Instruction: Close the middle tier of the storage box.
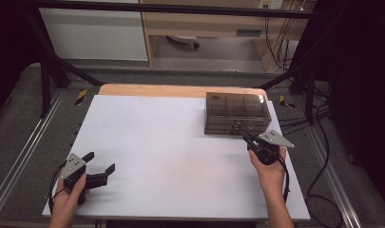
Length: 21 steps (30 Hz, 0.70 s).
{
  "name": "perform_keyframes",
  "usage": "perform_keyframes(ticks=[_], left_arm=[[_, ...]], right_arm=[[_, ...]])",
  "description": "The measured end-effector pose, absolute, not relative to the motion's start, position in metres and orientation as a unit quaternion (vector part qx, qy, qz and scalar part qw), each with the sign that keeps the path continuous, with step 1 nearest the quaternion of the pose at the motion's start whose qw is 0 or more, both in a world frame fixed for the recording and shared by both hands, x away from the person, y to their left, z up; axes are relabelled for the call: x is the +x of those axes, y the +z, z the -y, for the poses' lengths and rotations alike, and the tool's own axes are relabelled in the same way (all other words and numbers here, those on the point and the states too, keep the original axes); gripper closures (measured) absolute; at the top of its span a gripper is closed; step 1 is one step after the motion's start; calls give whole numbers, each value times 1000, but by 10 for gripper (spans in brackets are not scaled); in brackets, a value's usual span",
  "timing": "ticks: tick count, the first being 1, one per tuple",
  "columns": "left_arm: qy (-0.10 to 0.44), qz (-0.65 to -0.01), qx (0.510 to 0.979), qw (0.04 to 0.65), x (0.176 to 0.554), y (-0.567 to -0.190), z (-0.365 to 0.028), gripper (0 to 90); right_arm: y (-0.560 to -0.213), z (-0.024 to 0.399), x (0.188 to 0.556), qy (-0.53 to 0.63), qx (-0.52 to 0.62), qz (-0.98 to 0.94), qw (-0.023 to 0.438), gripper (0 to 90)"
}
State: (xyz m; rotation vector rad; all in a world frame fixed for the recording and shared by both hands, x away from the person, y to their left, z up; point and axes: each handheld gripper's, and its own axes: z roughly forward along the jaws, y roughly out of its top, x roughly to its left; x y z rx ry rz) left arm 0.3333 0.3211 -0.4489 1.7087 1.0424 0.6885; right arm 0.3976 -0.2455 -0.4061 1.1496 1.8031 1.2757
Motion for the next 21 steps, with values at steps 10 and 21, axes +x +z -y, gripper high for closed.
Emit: perform_keyframes(ticks=[10, 21], left_arm=[[277, -434, 702, 493, 334, -449, -323, 50], [273, -432, 709, 487, 335, -451, -322, 53]], right_arm=[[-403, 231, 397, 479, 430, -705, 299, 548], [-395, 219, 400, 466, 433, -719, 280, 263]])
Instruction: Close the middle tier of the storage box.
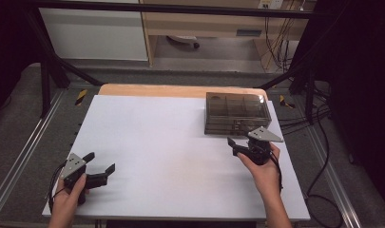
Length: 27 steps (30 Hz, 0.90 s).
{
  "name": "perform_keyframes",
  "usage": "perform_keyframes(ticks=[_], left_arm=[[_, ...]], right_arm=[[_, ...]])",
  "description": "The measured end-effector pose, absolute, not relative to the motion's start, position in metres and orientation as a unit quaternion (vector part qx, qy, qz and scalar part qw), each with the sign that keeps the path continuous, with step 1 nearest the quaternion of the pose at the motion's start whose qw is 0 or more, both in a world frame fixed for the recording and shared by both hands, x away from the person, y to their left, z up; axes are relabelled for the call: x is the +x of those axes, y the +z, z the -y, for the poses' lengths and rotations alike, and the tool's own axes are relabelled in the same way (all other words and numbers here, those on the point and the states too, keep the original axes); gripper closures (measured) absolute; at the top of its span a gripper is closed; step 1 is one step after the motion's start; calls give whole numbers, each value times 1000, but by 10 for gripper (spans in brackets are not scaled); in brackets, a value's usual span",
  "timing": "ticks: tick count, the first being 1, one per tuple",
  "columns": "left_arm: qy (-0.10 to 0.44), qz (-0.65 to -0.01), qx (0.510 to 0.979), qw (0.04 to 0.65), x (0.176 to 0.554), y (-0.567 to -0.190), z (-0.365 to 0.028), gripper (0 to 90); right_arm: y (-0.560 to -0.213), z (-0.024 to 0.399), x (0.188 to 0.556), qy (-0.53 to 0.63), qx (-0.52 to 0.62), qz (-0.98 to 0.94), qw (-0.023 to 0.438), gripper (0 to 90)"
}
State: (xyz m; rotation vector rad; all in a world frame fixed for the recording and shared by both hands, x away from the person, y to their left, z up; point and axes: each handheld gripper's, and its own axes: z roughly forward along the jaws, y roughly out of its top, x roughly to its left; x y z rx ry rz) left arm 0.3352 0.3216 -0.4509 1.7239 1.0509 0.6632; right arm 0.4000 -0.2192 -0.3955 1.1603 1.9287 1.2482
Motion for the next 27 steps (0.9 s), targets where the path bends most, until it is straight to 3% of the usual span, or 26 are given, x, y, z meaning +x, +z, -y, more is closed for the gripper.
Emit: perform_keyframes(ticks=[11, 27], left_arm=[[285, -439, 695, 492, 334, -448, -327, 52], [286, -443, 692, 493, 334, -447, -329, 50]], right_arm=[[-393, 215, 401, 458, 431, -723, 285, 135], [-382, 209, 398, 465, 418, -719, 304, 62]])
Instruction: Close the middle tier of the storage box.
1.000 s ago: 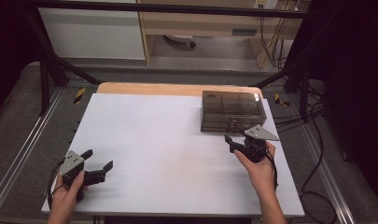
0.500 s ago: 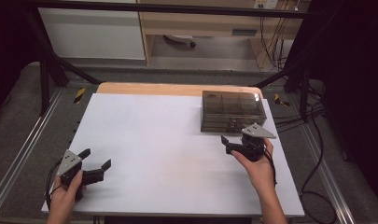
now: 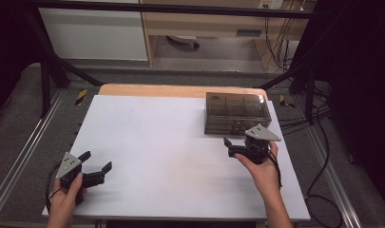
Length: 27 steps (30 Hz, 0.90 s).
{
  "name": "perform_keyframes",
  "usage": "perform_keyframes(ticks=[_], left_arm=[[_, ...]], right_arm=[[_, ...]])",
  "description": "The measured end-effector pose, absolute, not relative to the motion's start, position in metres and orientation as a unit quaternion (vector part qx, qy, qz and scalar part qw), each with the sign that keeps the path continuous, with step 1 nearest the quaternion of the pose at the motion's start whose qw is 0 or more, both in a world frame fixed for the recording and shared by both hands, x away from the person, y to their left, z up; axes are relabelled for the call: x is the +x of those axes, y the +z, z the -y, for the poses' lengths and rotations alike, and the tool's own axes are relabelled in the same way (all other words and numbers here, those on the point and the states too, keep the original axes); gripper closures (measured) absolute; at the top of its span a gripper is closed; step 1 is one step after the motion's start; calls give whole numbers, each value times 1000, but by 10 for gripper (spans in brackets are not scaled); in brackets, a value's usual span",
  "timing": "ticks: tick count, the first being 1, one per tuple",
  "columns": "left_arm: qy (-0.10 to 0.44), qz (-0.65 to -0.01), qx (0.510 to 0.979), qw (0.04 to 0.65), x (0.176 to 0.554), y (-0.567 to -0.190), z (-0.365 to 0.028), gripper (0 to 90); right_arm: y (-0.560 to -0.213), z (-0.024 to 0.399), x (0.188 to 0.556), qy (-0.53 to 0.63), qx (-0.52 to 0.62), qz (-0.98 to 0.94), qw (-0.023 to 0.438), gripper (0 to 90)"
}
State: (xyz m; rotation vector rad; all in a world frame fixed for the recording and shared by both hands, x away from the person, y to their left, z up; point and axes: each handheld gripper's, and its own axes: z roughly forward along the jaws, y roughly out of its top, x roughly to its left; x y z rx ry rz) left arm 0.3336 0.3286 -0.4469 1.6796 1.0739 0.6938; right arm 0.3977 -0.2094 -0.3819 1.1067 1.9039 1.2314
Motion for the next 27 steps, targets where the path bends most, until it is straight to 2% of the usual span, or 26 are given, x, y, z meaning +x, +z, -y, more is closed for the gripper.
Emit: perform_keyframes(ticks=[6, 27], left_arm=[[283, -442, 695, 491, 334, -448, -327, 51], [275, -433, 700, 497, 334, -447, -327, 52]], right_arm=[[-380, 211, 396, 469, 422, -717, 296, 66], [-377, 216, 393, 462, 426, -714, 310, 40]])
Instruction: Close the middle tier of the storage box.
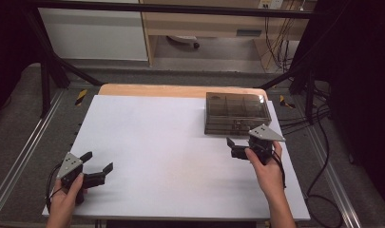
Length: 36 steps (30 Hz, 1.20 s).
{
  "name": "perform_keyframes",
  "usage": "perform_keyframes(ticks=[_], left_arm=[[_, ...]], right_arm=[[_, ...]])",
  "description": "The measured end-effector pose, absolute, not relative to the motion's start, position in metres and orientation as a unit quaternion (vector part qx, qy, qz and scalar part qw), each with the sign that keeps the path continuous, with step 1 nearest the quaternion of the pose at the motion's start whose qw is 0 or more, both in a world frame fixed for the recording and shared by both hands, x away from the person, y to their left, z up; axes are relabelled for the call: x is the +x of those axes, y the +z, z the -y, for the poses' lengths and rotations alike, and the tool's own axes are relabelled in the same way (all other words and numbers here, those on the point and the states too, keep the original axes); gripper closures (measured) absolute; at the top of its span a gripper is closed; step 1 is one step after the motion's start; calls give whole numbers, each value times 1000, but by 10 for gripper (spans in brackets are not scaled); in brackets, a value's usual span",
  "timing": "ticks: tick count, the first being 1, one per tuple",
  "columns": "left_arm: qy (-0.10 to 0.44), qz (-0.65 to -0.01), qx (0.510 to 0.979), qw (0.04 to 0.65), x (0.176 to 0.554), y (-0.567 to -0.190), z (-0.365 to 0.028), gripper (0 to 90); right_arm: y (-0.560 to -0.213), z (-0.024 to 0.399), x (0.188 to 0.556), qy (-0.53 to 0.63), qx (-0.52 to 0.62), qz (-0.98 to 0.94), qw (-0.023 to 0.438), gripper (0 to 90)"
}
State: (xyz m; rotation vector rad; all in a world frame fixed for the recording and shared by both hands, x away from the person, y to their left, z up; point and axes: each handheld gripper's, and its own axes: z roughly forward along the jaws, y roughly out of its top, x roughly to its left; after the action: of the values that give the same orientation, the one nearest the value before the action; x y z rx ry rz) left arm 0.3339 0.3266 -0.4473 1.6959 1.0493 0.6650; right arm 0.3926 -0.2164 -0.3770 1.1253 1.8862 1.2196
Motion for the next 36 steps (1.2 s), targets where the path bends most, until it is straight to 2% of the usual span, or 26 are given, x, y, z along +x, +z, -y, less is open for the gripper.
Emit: perform_keyframes(ticks=[36], left_arm=[[277, -431, 700, 497, 333, -446, -327, 52]], right_arm=[[-366, 239, 370, 470, 420, -719, 293, 41]])
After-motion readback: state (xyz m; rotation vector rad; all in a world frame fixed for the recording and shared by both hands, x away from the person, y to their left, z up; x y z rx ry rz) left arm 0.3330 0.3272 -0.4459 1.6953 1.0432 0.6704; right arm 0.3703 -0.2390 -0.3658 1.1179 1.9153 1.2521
